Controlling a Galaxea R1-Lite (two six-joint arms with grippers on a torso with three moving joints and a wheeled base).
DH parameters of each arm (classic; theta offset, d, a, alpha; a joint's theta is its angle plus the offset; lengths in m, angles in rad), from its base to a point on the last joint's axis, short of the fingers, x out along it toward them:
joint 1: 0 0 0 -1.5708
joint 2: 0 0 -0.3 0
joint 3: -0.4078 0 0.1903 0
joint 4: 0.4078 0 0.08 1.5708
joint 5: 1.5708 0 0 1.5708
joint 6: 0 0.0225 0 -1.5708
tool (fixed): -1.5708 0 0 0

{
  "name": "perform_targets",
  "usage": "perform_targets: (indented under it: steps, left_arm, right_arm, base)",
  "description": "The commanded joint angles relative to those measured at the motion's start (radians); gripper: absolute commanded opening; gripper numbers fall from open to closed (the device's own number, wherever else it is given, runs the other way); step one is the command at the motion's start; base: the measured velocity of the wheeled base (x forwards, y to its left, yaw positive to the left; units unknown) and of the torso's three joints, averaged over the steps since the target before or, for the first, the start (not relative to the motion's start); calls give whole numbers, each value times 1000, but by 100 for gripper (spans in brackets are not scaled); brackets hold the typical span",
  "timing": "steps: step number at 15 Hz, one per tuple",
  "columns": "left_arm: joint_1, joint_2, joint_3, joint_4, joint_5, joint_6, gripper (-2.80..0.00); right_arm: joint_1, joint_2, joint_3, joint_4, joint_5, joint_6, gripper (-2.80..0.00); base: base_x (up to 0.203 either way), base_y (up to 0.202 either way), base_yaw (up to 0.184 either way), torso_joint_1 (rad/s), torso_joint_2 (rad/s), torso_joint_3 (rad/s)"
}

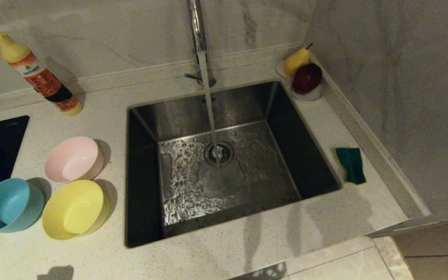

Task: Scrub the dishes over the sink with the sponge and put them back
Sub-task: Pick up a bowl and the sponge

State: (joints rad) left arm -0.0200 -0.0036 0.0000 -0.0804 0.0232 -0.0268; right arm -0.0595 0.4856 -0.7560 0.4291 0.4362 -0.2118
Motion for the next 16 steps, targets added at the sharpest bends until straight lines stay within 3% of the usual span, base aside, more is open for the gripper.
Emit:
perform_targets:
  steps: [1,6,9,10,12,16]
  left_arm:
    - [0,2,32,-1,1,-1,-280]
    - [0,2,32,-1,0,-1,-280]
    - [0,2,32,-1,1,-1,-280]
    - [0,2,32,-1,1,-1,-280]
    - [0,2,32,-1,1,-1,-280]
    - [0,2,32,-1,0,-1,-280]
  right_arm:
    - [-7,230,-58,8,-5,-47,-280]
    - [12,555,-122,-80,-83,-71,-280]
    - [151,705,-133,-186,-238,50,-280]
    - [209,723,-133,-209,-283,83,0]
    - [303,740,-133,-226,-342,120,0]
    - [337,817,-90,-233,-444,133,0]
  base:
    - [0,0,0,0,0,0]
    - [0,0,0,0,0,0]
    - [0,0,0,0,0,0]
    - [0,0,0,0,0,0]
    - [0,0,0,0,0,0]
    - [0,0,0,0,0,0]
